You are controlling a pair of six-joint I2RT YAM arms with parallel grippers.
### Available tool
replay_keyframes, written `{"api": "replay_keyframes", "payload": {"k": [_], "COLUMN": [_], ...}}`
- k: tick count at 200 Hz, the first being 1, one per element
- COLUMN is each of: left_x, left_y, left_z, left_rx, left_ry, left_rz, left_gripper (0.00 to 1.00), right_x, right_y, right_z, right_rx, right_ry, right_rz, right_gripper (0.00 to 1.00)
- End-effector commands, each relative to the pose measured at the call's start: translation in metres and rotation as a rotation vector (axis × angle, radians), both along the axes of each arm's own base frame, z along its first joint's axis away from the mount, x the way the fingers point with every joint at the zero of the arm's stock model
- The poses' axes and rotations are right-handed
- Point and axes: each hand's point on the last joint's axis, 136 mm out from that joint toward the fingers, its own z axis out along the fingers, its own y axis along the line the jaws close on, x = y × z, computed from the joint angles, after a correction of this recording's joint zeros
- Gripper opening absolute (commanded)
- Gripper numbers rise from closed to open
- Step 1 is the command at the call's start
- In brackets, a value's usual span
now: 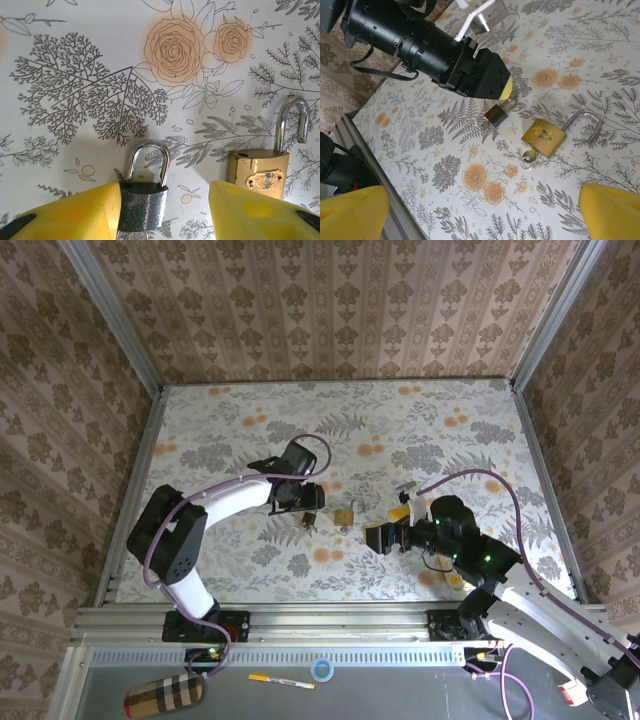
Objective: Unlock with the key
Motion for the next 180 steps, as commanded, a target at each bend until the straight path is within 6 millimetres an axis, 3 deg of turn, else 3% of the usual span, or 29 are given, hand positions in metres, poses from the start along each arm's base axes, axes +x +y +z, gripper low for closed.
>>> {"api": "replay_keyframes", "payload": {"k": [1,66,128,158,180], "left_x": [-0.021,-0.031,-0.031,-0.030,-0.029], "left_y": [0.013,0.001,0.012,0.012,0.005], "left_z": [-0.014,-0.035,-0.050,-0.056,-0.043], "left_rx": [0.086,0.191,0.268,0.301,0.279], "left_ry": [0.052,0.085,0.095,0.097,0.028], "left_rz": [-0.036,-0.130,-0.121,-0.143,-0.171], "left_gripper": [0.50,0.46,0.38,0.25,0.17], "right_x": [0.000,-0.001,0.001,0.002,0.007], "right_y": [-0.001,-0.002,-0.002,-0.001,-0.001], "right_z": [0.000,0.002,0.002,0.000,0.000], "right_rx": [0.015,0.024,0.023,0.021,0.023], "right_ry": [-0.004,-0.006,-0.014,-0.011,-0.009], "right_rz": [-0.006,-0.011,-0.014,-0.013,-0.032], "right_gripper": [0.98,0.99,0.99,0.99,0.99]}}
